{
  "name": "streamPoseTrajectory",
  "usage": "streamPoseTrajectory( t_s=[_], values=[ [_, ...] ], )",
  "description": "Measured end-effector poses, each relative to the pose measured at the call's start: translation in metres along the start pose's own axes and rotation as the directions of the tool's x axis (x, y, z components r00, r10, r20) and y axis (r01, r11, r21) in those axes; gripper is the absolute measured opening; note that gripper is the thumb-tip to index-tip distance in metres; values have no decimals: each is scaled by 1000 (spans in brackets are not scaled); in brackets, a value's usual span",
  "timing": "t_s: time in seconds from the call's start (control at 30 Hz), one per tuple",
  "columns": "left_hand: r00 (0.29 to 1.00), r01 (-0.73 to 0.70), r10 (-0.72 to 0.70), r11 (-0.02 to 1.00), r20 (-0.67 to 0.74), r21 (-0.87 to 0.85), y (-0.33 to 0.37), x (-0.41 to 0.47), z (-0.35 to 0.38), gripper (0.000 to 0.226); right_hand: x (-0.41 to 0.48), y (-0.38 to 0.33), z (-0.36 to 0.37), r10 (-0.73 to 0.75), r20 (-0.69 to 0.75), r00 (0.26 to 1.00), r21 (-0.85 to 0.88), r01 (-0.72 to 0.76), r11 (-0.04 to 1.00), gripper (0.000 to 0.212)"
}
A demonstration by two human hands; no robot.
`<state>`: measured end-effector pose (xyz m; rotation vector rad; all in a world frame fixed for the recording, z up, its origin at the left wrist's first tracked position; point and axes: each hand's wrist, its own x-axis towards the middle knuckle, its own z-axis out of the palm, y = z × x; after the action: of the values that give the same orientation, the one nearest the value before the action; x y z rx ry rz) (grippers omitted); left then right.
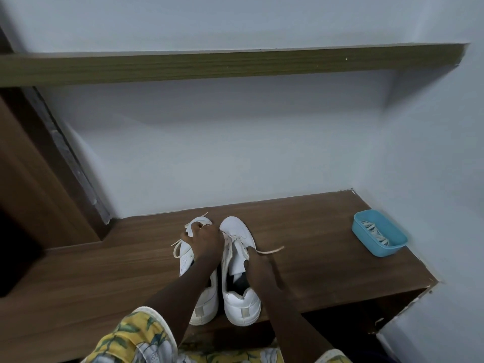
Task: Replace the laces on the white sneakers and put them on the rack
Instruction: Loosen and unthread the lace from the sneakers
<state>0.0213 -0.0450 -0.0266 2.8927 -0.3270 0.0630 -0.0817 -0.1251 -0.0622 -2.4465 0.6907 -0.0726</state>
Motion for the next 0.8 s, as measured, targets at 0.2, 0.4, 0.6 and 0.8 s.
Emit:
streamPoseTrajectory(
  t_s=[0.2, 0.4, 0.6, 0.8],
  values=[
    [987, 162, -161, 986, -22, 28, -15, 5, -2, 26, -1, 1, -4, -16, -20, 1000, -34, 15, 999, 30],
    [992, -127, 126, 992, 10, 29, -4, -3, 5, 40, -3, 0, -6, -21, -29, 999, -53, 20, 998, 31],
    [908, -420, 411, 889, 87, 184, 15, -11, 10, 30, -3, 0, -5, -19, -32, 999, 4, 19, 1000, 29],
    [918, -397, 379, 884, 121, 246, 18, -10, 2, 26, -3, 2, -6, -41, -44, 998, -37, 39, 999, 30]
  ],
)
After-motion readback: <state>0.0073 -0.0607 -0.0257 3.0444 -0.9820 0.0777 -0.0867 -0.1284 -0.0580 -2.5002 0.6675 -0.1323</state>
